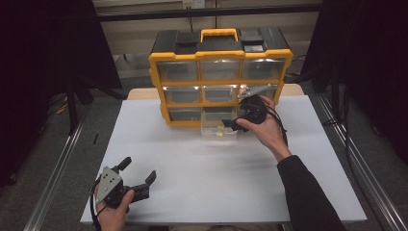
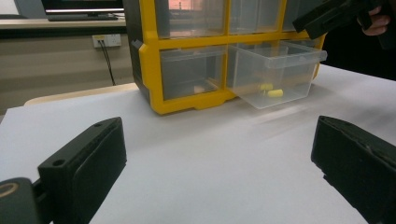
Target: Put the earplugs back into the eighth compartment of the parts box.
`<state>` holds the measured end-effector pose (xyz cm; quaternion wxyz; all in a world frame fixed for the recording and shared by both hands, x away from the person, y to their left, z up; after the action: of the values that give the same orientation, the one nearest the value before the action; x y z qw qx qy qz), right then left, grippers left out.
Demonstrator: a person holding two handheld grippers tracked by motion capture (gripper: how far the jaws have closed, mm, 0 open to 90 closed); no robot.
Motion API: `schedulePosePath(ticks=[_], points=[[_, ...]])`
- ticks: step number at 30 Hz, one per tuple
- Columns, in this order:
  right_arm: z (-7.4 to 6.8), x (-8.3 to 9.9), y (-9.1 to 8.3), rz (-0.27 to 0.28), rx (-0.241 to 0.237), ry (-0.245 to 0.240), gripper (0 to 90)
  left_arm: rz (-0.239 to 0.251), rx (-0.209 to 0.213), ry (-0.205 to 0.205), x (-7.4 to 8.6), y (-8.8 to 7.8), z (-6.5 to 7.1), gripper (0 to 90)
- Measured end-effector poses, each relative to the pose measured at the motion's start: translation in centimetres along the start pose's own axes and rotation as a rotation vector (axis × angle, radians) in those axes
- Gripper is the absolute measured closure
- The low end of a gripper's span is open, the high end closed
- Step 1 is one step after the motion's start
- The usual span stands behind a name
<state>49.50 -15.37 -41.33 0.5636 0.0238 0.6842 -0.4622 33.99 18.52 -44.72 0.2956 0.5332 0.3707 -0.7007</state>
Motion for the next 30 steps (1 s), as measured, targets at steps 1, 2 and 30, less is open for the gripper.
schedulePosePath(ticks=[1, 2, 30], points=[[0.0, 0.2, -0.1, 0.004, 0.004, 0.004, 2.5, 0.0, 0.001, 0.0, 0.0, 0.0, 0.0, 3.4], [-0.1, 0.3, -0.3, 0.01, 0.007, 0.006, 2.6, -0.003, 0.005, 0.0, 0.0, 0.0, 0.0, 3.4], [-2.9, 5.9, -2.2, 0.235, 0.151, 0.053, 2.0, -0.009, 0.0, -0.001, 0.1, 0.1, 0.0, 3.4]])
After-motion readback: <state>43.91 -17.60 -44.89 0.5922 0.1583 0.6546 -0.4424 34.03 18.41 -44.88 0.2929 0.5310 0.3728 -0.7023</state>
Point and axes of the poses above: each handheld gripper's, and its own axes: y roughly forward along the jaws, x roughly out of its underside, z roughly to its right, the point moved 7 cm from there along y, roughly forward along the jaws, and after that the axes turned 8 degrees about -y, right-handed, at the moved point
